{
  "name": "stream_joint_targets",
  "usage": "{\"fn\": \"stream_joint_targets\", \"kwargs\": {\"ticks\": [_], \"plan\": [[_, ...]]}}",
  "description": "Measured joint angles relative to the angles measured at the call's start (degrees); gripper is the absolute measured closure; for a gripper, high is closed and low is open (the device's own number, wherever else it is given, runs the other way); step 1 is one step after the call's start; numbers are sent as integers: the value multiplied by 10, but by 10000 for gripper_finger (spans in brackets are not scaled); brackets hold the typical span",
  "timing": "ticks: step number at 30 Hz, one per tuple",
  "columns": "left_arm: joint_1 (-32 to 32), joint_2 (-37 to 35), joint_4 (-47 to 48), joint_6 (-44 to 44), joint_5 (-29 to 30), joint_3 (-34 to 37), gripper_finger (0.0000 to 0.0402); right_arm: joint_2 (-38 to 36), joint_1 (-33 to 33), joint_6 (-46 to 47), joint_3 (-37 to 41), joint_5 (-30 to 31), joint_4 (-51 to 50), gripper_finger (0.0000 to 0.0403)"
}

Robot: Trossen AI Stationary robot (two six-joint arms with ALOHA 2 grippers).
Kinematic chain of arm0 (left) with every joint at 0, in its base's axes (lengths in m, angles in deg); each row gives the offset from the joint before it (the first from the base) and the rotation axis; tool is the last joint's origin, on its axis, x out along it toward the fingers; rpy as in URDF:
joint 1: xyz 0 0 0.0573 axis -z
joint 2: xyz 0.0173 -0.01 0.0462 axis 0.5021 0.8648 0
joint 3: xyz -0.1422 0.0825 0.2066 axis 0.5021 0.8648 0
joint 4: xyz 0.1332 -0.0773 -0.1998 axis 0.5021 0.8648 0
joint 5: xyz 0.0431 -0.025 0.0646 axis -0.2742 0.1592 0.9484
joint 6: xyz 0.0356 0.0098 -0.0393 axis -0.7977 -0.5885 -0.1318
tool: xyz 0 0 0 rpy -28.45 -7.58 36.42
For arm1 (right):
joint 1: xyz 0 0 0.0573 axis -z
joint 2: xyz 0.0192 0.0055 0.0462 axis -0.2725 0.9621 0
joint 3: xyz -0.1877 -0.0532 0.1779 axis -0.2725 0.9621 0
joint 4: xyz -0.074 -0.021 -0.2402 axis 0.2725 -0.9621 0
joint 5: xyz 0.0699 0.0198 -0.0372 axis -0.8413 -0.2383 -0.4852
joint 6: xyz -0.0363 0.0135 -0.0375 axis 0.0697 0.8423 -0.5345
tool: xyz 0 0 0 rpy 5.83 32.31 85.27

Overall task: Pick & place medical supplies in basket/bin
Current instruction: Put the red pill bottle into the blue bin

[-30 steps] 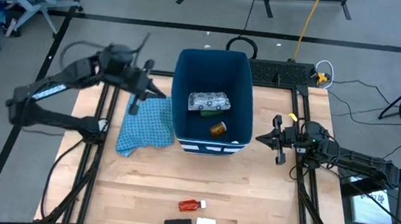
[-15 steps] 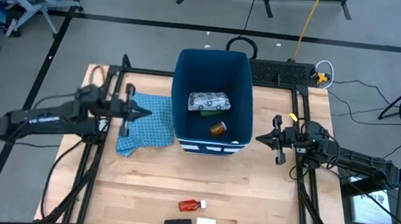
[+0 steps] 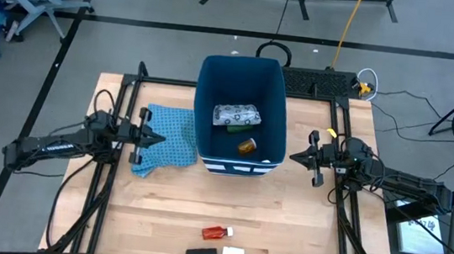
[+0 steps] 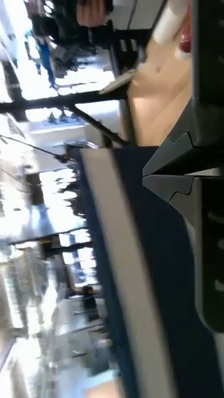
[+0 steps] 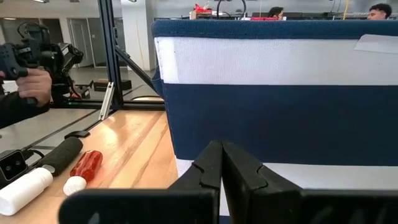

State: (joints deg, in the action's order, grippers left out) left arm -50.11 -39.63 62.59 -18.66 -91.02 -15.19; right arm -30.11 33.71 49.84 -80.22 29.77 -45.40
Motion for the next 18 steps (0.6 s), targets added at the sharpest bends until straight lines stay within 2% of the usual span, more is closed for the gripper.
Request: {"fn": "stream_joint_targets", "kwargs": {"ticks": [13,18], "plan": [[0,9,27,-14,19,0,398,0,0,1,0,2,1,403],[0,9,30,-15,58,0,376,0,0,19,-4,2,65,403]]}}
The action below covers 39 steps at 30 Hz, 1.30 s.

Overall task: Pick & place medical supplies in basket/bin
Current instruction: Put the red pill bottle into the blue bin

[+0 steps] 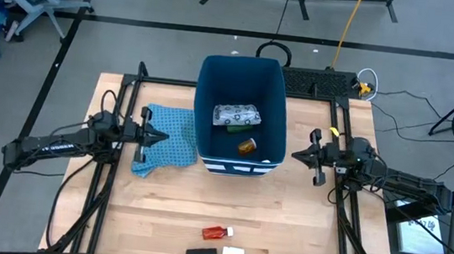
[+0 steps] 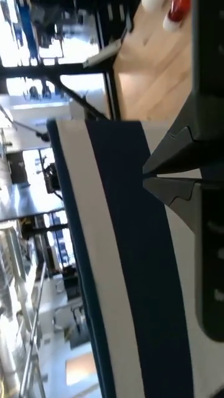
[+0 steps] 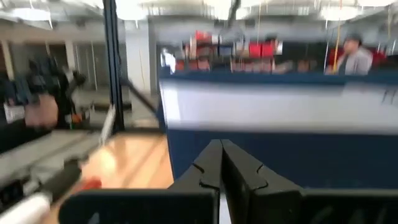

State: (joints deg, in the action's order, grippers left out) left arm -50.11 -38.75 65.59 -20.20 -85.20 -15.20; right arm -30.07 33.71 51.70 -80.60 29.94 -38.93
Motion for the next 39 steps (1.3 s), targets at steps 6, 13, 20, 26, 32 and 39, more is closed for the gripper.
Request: {"fn": "stream_joint_targets", "kwargs": {"ticks": [6,13,20,26,32,39], "plan": [[0,0,-1,1,34,0,367,14,-16,23,-90,-17,-38,403],[0,0,-7,4,59,0,386,95,-106,-9,-243,27,-116,403],[0,0,-8,15,64,0,392,240,-225,-64,-382,94,-202,403],[0,0,-8,18,69,0,371,379,-326,-107,-458,196,-196,378],[0,0,-5,34,124,0,374,511,-402,-140,-554,250,-210,287],[0,0,-3,49,195,0,397,627,-469,-147,-611,355,-196,172]]}}
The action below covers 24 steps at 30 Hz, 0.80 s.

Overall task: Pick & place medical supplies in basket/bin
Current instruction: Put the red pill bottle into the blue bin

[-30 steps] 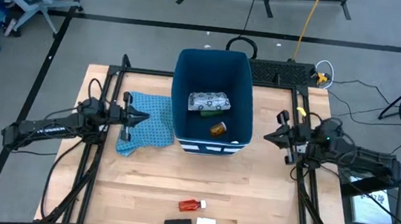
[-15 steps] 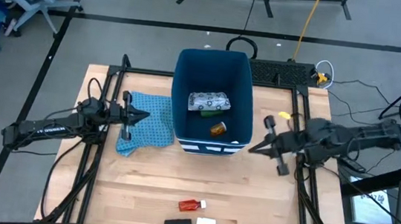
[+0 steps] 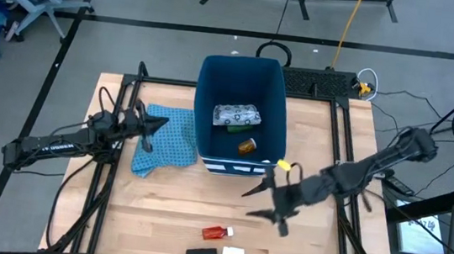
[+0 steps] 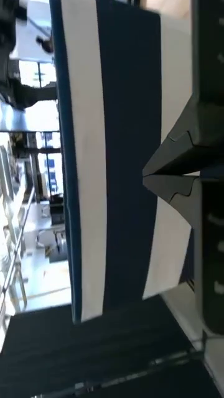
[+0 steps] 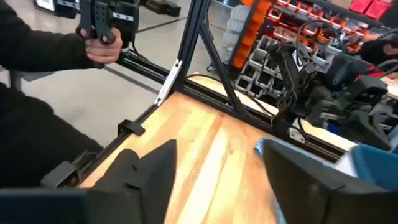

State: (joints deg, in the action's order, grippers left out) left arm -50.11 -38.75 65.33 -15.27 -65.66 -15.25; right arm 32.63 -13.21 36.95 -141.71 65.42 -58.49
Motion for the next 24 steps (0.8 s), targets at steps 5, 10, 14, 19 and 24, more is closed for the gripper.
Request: {"fn": "stream_joint_targets", "kwargs": {"ticks": [5,10,14,19,24], "plan": [[0,0,-4,4,17,0,388,78,-24,27,0,32,57,130],[0,0,-5,26,18,0,369,163,-27,75,0,35,96,122],[0,0,-6,44,18,0,361,223,-26,121,0,34,123,122],[0,0,-5,59,17,0,360,285,-30,169,0,31,136,122],[0,0,-3,118,17,0,360,323,-30,199,0,10,136,122]]}}
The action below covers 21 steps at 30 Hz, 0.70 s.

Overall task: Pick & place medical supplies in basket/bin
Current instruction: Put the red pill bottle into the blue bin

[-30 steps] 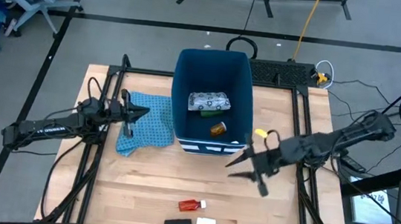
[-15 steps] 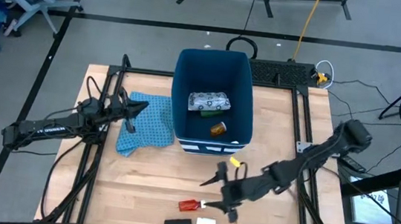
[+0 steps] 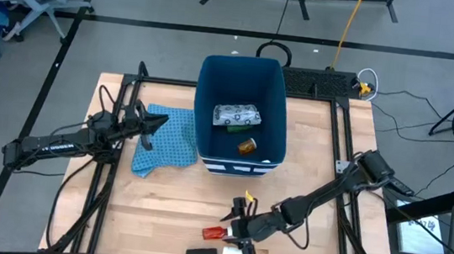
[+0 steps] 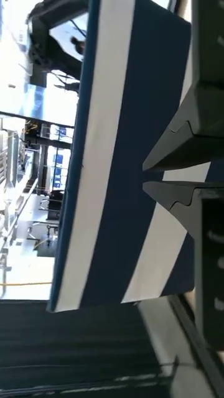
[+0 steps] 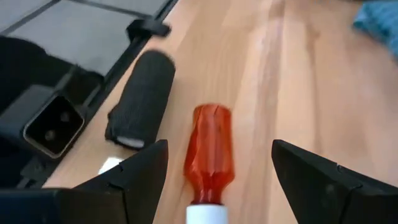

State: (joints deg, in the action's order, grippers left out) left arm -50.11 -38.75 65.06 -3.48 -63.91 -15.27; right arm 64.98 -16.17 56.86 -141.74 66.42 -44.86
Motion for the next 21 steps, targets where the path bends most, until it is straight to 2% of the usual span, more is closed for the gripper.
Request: {"fn": "stream_joint_targets", "kwargs": {"ticks": [3,8,21], "plan": [[0,0,0,29,-6,0,360,15,0,2,0,-22,-11,122],[0,0,0,43,-28,0,360,29,0,11,0,-24,-60,122],[0,0,5,45,-45,0,360,73,4,5,0,-28,-31,126]]}}
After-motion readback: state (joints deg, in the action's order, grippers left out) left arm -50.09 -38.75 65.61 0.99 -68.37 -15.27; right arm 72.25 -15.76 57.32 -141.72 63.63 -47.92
